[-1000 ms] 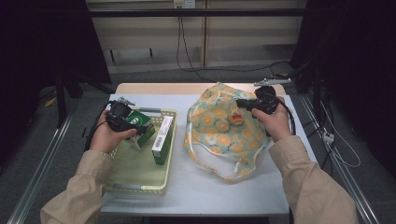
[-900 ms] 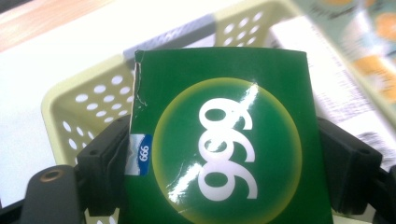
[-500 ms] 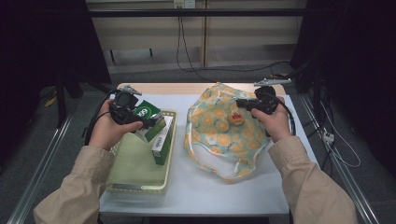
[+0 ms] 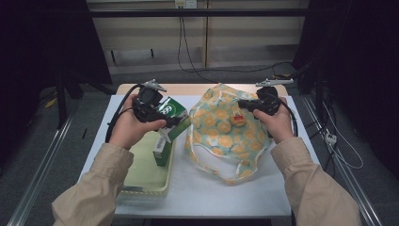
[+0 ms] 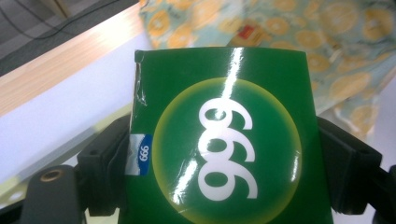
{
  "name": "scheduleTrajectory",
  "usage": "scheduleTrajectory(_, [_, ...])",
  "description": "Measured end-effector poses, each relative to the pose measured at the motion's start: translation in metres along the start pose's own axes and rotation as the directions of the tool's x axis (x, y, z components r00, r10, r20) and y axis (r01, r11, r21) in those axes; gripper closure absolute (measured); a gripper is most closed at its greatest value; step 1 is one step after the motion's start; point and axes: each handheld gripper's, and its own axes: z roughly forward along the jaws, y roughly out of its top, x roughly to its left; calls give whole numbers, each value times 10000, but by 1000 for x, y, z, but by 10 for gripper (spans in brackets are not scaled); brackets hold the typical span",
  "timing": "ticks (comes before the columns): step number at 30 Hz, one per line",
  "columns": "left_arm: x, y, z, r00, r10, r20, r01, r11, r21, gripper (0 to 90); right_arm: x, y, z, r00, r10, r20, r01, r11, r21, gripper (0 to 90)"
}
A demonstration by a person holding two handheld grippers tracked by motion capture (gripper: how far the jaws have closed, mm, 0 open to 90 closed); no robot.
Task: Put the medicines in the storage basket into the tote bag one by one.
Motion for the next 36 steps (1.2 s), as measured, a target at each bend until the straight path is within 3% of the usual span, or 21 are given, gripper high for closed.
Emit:
scheduleTrajectory(14, [-47,26,52,9958,424,813,-406,9989,-236,174,2,1,0,10000,32,-93,-33,10000,-67,900])
scheduleTrajectory(18, [-57,28,71,9963,510,687,-502,9986,-137,174,1,0,-2,9999,27,-99,-28,9999,-102,900])
scheduleTrajectory(24, [-66,29,99,9952,384,895,-384,9993,-21,174,1,0,-2,9998,69,-182,-72,9999,-136,900])
scheduleTrajectory(26, [-69,29,107,9957,459,803,-464,9989,39,174,2,0,-1,9997,46,-220,-49,9999,-132,900])
scheduleTrajectory(30, [-69,29,122,9965,174,818,-178,9998,48,174,2,0,-1,9996,63,-263,-66,9999,-113,900])
scheduleTrajectory(36, [-65,26,136,9987,-98,501,95,9999,65,174,0,0,-4,9997,112,-195,-114,9998,-136,900])
